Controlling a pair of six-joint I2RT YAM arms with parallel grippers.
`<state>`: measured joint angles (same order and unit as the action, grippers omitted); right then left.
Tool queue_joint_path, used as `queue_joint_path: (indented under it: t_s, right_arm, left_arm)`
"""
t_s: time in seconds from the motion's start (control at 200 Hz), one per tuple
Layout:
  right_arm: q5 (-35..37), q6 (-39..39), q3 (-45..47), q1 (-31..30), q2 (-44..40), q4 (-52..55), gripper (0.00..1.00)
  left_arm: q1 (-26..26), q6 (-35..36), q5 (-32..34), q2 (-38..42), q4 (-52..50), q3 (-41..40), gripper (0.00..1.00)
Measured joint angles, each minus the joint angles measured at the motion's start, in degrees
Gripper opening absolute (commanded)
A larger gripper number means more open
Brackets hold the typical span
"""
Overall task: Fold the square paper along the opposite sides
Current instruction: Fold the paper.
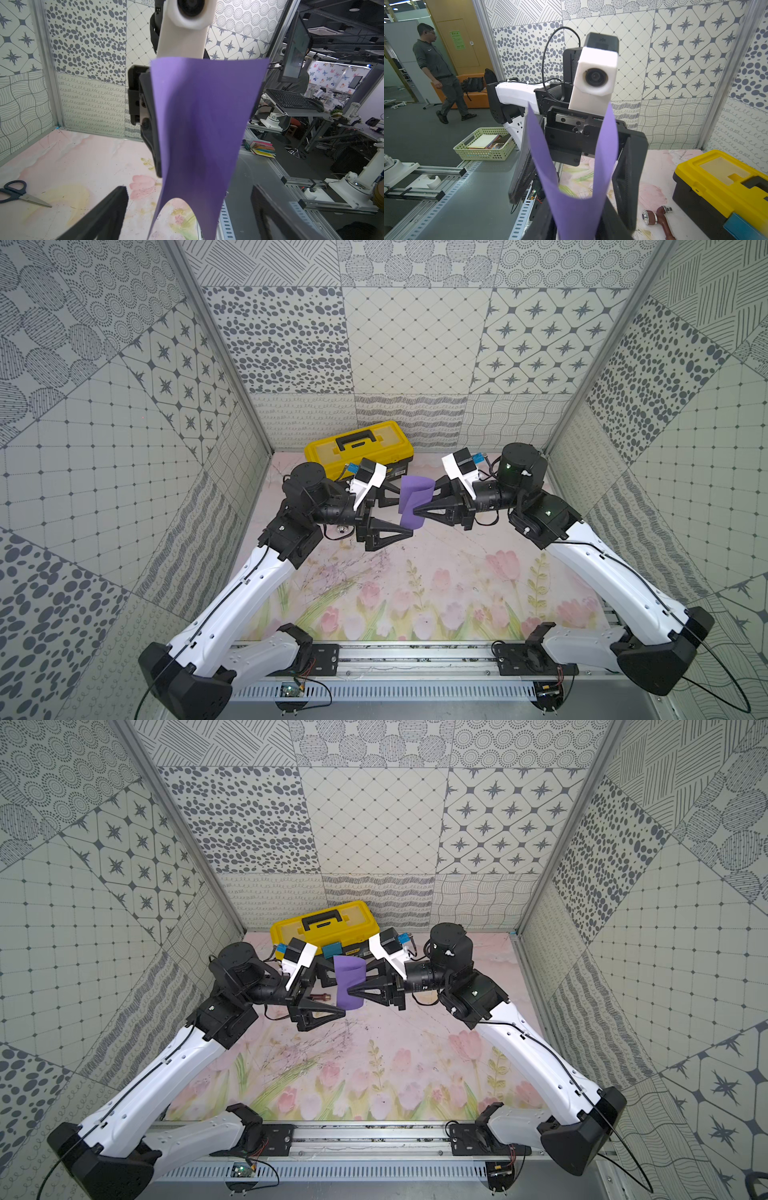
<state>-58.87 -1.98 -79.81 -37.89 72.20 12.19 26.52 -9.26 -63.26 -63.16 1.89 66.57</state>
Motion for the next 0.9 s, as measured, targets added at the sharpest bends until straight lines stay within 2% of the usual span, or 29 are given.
queue_joint_path:
  t_s: [0.155,0.42,0.9]
  right_arm:
    - [0.28,-0.02,0.00,0.00,0.00,-0.02,0.35]
    - [0.46,-0.22,0.00,0.00,0.00,-0.02,0.37]
    - [0.66,-0.24,0.00,0.00,0.00,-0.02,0.40]
  left_arm:
    - [0.74,0.04,-0.24,0.02,-0.09,0.15,0.83]
    - [1.62,1.03,0.02,0.42,-1.40,0.76,0.51]
    - [2.16,1.55,1.51,0.63,-2.97,0.98,0.47]
